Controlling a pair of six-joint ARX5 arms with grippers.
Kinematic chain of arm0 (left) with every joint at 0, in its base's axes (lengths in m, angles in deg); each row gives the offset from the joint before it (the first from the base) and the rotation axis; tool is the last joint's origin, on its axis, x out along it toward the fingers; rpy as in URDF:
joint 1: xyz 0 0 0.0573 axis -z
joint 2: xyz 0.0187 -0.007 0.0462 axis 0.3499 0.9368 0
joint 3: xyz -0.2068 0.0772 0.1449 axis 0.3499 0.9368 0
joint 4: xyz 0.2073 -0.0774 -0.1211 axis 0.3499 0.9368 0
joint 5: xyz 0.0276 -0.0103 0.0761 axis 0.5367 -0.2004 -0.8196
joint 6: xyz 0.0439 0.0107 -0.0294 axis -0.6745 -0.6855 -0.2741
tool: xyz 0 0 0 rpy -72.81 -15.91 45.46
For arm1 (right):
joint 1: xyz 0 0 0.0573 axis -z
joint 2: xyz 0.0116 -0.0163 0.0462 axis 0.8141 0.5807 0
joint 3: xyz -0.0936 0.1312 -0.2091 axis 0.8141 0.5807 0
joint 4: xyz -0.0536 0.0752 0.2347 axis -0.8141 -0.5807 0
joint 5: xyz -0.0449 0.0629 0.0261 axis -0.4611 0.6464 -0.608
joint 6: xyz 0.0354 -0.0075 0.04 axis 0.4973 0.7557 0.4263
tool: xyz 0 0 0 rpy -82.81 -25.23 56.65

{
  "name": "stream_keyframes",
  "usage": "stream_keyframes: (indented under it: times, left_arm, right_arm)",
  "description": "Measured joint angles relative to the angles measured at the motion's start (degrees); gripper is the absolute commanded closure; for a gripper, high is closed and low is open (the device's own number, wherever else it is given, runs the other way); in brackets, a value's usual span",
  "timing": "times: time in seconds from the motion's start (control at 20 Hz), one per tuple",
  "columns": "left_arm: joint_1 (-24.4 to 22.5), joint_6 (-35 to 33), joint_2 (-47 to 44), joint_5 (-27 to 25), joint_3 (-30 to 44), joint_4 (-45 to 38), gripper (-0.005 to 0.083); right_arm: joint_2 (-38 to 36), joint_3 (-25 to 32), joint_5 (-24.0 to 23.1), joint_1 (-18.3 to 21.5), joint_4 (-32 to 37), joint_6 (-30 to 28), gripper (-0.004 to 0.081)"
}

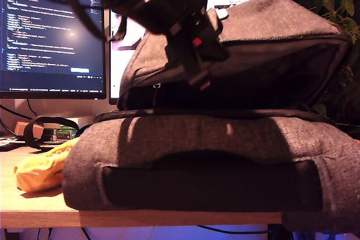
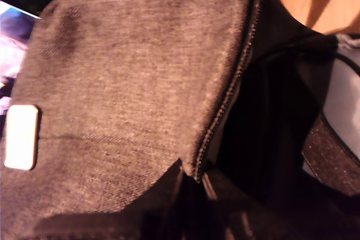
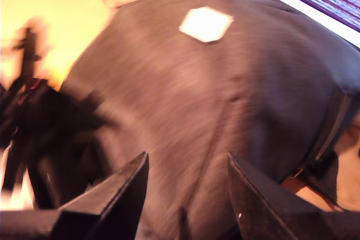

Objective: Pack the pair of socks inside the grey Google backpack

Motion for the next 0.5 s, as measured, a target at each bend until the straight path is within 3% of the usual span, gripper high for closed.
stream_keyframes:
  times: [0.15, 0.2, 0.3, 0.35, 0.5]
  left_arm:
    - [0.0, 0.0, -2.6, 2.0, -2.1, 4.5, 0.0795]
    - [-0.1, 2.3, -3.5, 2.9, -2.9, 6.1, 0.0795]
    - [-0.3, 2.3, -5.4, 4.4, -4.6, 9.6, 0.0795]
    - [-0.4, 2.3, -6.3, 5.4, -5.5, 11.8, 0.0795]
    - [-0.4, 4.2, -7.1, 8.2, -9.4, 18.2, 0.0795]
  right_arm:
    - [0.5, 0.0, -1.3, -4.5, -0.9, -3.7, 0.037]
    - [0.8, 0.0, -2.5, -6.5, -0.6, -7.3, 0.037]
    - [1.4, 0.0, -5.5, -9.7, 0.7, -7.3, 0.0363]
    - [1.7, 0.0, -6.1, -10.9, 1.6, -12.3, 0.0363]
    - [3.8, 0.0, -6.6, -13.7, 3.1, -16.1, 0.0364]
